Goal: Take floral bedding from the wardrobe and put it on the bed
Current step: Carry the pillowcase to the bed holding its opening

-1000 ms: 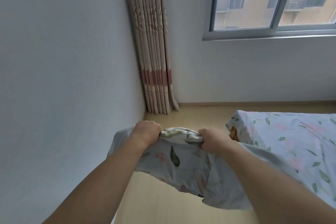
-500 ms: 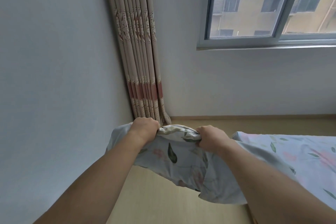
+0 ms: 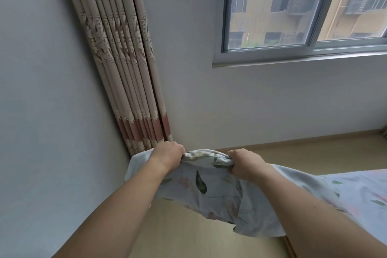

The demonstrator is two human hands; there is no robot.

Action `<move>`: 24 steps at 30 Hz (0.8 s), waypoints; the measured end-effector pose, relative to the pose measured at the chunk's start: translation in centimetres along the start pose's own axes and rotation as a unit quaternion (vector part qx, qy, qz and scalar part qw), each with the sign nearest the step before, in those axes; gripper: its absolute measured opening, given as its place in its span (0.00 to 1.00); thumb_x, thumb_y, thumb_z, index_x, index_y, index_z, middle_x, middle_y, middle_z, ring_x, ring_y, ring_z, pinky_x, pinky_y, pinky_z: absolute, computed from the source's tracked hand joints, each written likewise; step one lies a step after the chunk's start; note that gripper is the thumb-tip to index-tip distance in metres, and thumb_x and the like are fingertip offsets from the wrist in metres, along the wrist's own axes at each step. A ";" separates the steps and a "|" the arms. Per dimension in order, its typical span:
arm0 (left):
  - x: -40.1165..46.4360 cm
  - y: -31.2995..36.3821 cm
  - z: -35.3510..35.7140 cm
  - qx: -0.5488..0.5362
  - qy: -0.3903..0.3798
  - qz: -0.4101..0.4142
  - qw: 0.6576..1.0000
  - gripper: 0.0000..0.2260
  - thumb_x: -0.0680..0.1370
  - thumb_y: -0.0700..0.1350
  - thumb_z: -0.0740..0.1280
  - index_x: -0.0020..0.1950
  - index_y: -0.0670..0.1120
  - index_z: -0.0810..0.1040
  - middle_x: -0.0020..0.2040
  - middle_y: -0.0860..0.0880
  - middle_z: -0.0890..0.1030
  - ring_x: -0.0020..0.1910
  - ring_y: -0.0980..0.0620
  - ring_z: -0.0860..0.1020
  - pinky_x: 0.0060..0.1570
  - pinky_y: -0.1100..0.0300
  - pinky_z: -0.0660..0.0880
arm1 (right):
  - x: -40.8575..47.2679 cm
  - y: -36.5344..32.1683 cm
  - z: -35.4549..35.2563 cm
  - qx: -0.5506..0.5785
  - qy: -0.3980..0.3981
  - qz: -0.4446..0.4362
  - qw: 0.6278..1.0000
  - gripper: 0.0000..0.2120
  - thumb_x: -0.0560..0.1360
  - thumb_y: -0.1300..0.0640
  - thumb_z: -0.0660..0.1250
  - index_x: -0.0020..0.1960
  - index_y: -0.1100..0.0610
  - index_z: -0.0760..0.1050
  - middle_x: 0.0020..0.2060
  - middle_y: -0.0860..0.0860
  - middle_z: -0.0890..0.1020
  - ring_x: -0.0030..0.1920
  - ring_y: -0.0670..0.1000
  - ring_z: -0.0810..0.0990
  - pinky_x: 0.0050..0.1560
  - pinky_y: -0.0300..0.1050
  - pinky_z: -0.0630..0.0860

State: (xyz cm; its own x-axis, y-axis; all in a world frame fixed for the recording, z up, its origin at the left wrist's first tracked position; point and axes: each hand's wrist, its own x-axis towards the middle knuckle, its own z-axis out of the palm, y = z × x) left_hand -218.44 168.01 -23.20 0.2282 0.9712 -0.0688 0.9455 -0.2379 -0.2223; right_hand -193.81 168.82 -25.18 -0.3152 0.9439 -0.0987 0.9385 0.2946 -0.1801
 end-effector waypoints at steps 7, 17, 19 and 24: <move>14.3 -2.3 -1.1 0.000 -0.004 0.042 0.999 0.11 0.74 0.41 0.61 0.49 0.51 0.80 0.51 0.47 0.82 0.52 0.42 0.81 0.44 0.55 0.71 | 11.4 4.8 -2.0 -0.003 0.006 0.044 0.999 0.12 0.67 0.54 0.63 0.50 0.48 0.75 0.47 0.51 0.82 0.50 0.57 0.81 0.40 0.42 0.69; 36.8 -0.8 -1.5 -0.002 -0.029 0.085 0.996 0.10 0.73 0.41 0.61 0.49 0.50 0.80 0.52 0.46 0.82 0.52 0.42 0.80 0.45 0.56 0.72 | 27.8 16.6 -3.8 0.015 -0.011 0.103 0.994 0.10 0.67 0.56 0.62 0.48 0.50 0.74 0.48 0.52 0.81 0.50 0.58 0.80 0.40 0.42 0.69; 41.2 -0.2 -2.2 -0.004 -0.031 0.103 0.994 0.10 0.73 0.40 0.61 0.49 0.49 0.80 0.52 0.46 0.82 0.52 0.42 0.80 0.43 0.56 0.71 | 30.6 19.2 -5.0 0.020 -0.013 0.119 0.993 0.10 0.67 0.56 0.62 0.48 0.50 0.74 0.49 0.52 0.81 0.51 0.58 0.80 0.41 0.42 0.69; 51.8 1.6 -3.2 -0.007 -0.038 0.156 0.987 0.09 0.72 0.40 0.62 0.48 0.48 0.80 0.50 0.45 0.83 0.50 0.41 0.81 0.41 0.56 0.70 | 36.7 25.0 -7.3 0.025 -0.027 0.169 0.985 0.07 0.68 0.57 0.62 0.45 0.49 0.71 0.49 0.52 0.81 0.52 0.57 0.80 0.41 0.43 0.69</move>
State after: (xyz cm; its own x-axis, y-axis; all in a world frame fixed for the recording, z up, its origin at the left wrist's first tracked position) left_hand -204.35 217.97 -24.03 0.4907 0.8468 -0.2051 0.8355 -0.5241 -0.1649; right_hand -180.84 211.88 -26.17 0.0060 0.9769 -0.2136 0.9835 -0.0444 -0.1753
